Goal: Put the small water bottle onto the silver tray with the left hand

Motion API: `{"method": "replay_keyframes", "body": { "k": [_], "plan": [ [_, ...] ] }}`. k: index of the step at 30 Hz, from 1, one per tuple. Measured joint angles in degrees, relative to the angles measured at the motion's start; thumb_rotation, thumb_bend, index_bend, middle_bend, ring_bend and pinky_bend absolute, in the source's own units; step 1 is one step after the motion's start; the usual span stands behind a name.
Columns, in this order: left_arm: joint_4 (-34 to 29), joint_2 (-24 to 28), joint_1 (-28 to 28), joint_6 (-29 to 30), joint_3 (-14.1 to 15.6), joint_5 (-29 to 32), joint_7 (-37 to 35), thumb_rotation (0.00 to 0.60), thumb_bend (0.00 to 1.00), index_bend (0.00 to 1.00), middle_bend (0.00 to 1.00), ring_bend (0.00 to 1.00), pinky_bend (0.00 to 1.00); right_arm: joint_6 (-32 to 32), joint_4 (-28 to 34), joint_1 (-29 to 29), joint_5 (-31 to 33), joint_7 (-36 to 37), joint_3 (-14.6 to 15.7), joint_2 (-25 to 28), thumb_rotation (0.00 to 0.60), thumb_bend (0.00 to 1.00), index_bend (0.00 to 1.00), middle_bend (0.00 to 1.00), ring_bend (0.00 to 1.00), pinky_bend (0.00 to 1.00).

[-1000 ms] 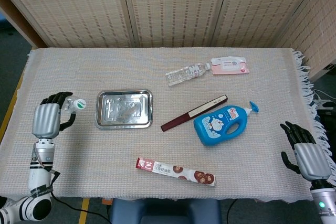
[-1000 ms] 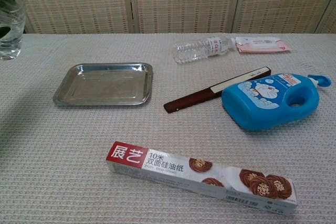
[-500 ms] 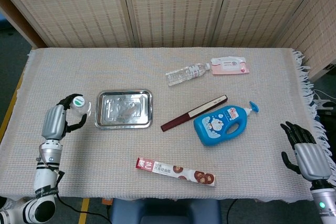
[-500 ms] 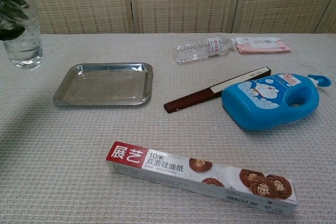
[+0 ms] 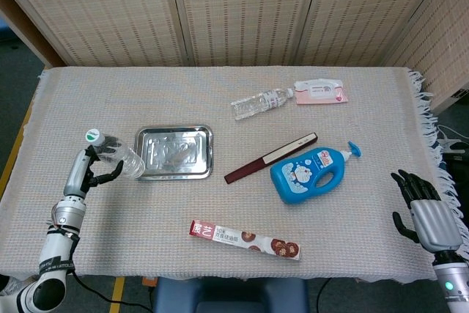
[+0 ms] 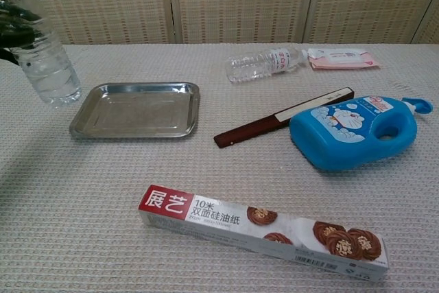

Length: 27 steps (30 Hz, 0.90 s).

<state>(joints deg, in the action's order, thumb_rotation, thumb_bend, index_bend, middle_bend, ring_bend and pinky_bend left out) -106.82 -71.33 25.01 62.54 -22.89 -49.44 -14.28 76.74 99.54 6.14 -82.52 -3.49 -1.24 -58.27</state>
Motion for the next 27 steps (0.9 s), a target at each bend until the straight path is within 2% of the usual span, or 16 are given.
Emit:
{"method": "replay_keyframes", "body": {
  "k": [8, 12, 19, 21, 27],
  "plan": [
    [-0.4, 3.8, 5.5, -4.8, -5.7, 6.6, 1.3, 0.6, 0.42, 0.46, 0.58, 0.5, 0.5, 0.1, 0.0, 0.0, -0.1, 0.0, 0.1, 0.0, 0.6, 0.24, 0.0, 0.0, 0.0, 0.09],
    [-1.0, 4.0, 5.5, -4.6, -4.4, 7.0, 2.3, 0.6, 0.42, 0.46, 0.58, 0.5, 0.5, 0.1, 0.0, 0.0, -0.2, 0.2, 0.1, 0.1, 0.6, 0.25, 0.0, 0.0, 0.0, 0.09],
    [2.5, 0.4, 3.3, -2.5, 1.4, 5.3, 2.5, 0.6, 0.42, 0.46, 0.58, 0.5, 0.5, -0.2, 0.0, 0.1, 0.1, -0.3, 0.1, -0.1, 0.6, 0.24, 0.0, 0.0, 0.0, 0.09],
    [3.8, -0.3, 3.2, -2.4, 1.3, 5.2, 1.8, 0.6, 0.42, 0.46, 0.58, 0.5, 0.5, -0.2, -0.1, 0.1, 0.3, -0.4, 0.0, -0.1, 0.6, 0.24, 0.0, 0.0, 0.0, 0.09],
    [3.2, 0.2, 4.8, -1.3, -2.3, 3.8, 2.1, 0.6, 0.42, 0.46, 0.58, 0.5, 0.5, -0.2, -0.3, 0.2, 0.1, -0.6, 0.0, -0.2, 0.6, 0.24, 0.0, 0.0, 0.0, 0.09]
  ]
}}
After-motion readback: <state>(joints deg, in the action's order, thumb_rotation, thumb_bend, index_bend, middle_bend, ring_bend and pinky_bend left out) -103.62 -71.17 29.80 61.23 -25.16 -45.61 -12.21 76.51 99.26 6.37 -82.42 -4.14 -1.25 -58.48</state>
